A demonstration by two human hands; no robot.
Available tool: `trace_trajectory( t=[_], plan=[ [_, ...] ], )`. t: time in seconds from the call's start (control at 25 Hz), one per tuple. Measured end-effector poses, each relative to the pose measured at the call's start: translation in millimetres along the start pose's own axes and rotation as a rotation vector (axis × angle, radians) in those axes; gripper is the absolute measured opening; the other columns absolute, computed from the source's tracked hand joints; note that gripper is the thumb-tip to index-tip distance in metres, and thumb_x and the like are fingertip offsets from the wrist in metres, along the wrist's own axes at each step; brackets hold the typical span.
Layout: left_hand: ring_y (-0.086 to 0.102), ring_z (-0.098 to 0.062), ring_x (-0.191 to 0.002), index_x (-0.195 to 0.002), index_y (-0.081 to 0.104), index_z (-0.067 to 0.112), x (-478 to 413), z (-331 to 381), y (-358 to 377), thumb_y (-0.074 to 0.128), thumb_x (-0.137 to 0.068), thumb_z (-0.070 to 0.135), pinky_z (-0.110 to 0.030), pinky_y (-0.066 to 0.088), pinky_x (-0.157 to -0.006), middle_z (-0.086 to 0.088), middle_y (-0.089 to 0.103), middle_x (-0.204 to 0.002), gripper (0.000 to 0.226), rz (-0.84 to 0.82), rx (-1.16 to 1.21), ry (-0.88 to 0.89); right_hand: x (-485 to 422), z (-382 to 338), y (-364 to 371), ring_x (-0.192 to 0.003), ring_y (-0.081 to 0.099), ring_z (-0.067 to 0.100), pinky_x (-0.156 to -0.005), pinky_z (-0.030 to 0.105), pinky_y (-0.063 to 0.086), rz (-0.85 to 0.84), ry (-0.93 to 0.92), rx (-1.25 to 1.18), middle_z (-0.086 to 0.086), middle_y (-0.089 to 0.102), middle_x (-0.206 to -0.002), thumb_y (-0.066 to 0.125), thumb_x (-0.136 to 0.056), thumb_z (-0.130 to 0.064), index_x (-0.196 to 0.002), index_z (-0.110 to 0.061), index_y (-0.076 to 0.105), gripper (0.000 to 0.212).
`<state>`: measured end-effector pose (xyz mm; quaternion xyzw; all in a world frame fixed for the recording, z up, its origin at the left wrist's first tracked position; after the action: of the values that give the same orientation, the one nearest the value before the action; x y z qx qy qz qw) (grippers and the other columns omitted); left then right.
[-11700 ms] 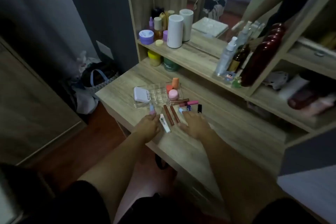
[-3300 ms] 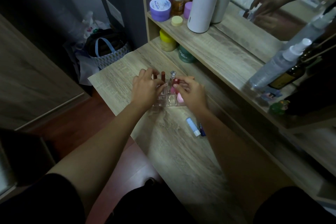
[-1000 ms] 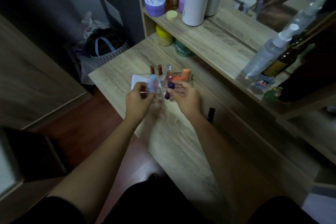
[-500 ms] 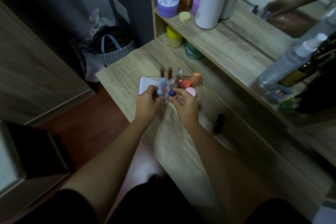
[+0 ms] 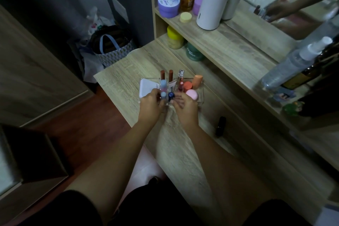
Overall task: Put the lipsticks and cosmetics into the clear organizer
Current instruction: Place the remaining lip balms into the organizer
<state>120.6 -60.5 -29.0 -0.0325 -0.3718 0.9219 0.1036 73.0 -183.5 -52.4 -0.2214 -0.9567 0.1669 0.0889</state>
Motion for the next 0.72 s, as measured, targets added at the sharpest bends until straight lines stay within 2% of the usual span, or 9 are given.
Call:
trace_trajectory(
  t=[0.08, 0.2, 0.32, 0.4, 0.52, 0.64, 0.72],
  plan=[
    [0.068, -0.029, -0.084, -0.103, 0.061, 0.002, 1.2, 0.3, -2.2, 0.06, -0.088, 0.02, -0.038, 0.056, -0.077, -0.017, 0.072, -0.093, 0.023, 0.012, 0.011, -0.003, 0.4, -1.1, -2.0, -0.093, 0.067, 0.013, -0.087, 0.031, 0.056, 0.015, 0.005, 0.026, 0.011, 0.071, -0.107, 0.066, -0.083, -0.001, -0.112, -0.007, 0.064, 0.03],
    [0.067, -0.029, -0.087, -0.106, 0.06, 0.001, 9.7, -2.2, -6.8, 0.063, -0.085, 0.012, -0.039, 0.055, -0.08, -0.017, 0.071, -0.097, 0.025, 0.096, 0.079, -0.049, 1.9, -3.7, -8.9, -0.096, 0.067, 0.019, -0.086, 0.031, 0.056, 0.047, 0.018, 0.075, 0.012, 0.071, -0.108, 0.066, -0.083, -0.002, -0.112, -0.007, 0.064, 0.03],
    [0.065, -0.032, -0.086, -0.102, 0.059, 0.001, 28.6, -4.9, 1.8, 0.06, -0.086, 0.01, -0.04, 0.053, -0.076, -0.019, 0.069, -0.096, 0.019, 0.156, 0.122, -0.072, 11.9, -0.7, -25.2, -0.099, 0.066, 0.021, -0.085, 0.028, 0.054, 0.147, 0.056, 0.219, 0.012, 0.069, -0.109, 0.063, -0.086, -0.005, -0.112, -0.008, 0.064, 0.027],
    [0.061, -0.033, -0.09, -0.101, 0.058, 0.002, 44.2, -3.1, 18.5, 0.057, -0.089, 0.014, -0.037, 0.047, -0.077, -0.02, 0.066, -0.097, 0.017, 0.059, 0.074, -0.02, 23.1, 5.6, -41.5, -0.103, 0.062, 0.021, -0.086, 0.026, 0.049, 0.207, 0.073, 0.314, 0.01, 0.066, -0.112, 0.06, -0.087, -0.006, -0.112, -0.008, 0.062, 0.025],
    [0.055, -0.035, -0.106, -0.114, 0.056, 0.002, 59.1, -0.9, 42.8, 0.054, -0.091, 0.016, -0.037, 0.044, -0.09, -0.023, 0.063, -0.112, 0.027, -0.133, -0.078, 0.158, 32.3, 16.2, -64.2, -0.111, 0.055, 0.029, -0.097, 0.037, 0.044, 0.291, 0.086, 0.469, 0.014, 0.061, -0.117, 0.056, -0.086, -0.006, -0.116, -0.006, 0.059, 0.03],
    [0.049, -0.035, -0.126, -0.127, 0.052, 0.001, 69.5, -3.3, 58.0, 0.056, -0.091, 0.018, -0.043, 0.038, -0.109, -0.024, 0.055, -0.133, 0.04, -0.236, -0.213, 0.362, 43.5, 30.9, -87.7, -0.114, 0.051, 0.035, -0.097, 0.041, 0.041, 0.443, 0.261, 0.58, 0.019, 0.054, -0.126, 0.057, -0.083, -0.012, -0.126, -0.005, 0.049, 0.044],
    [0.043, -0.036, -0.132, -0.131, 0.05, 0.0, 68.8, -8.0, 61.7, 0.056, -0.092, 0.02, -0.046, 0.033, -0.113, -0.024, 0.05, -0.139, 0.045, -0.247, -0.275, 0.42, 47.6, 41.7, -96.2, -0.114, 0.051, 0.038, -0.094, 0.043, 0.043, 0.435, 0.396, 0.625, 0.022, 0.051, -0.13, 0.058, -0.085, -0.018, -0.132, -0.003, 0.043, 0.051]
  ],
)
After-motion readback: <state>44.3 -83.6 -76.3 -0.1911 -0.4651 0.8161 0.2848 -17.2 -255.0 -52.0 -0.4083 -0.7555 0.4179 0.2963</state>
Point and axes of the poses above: each hand's wrist, its own x-axis away from the middle knuckle, its own y-axis out of the palm, z = x × y, the point moved 3 cm from there along -x, towards the middle knuckle
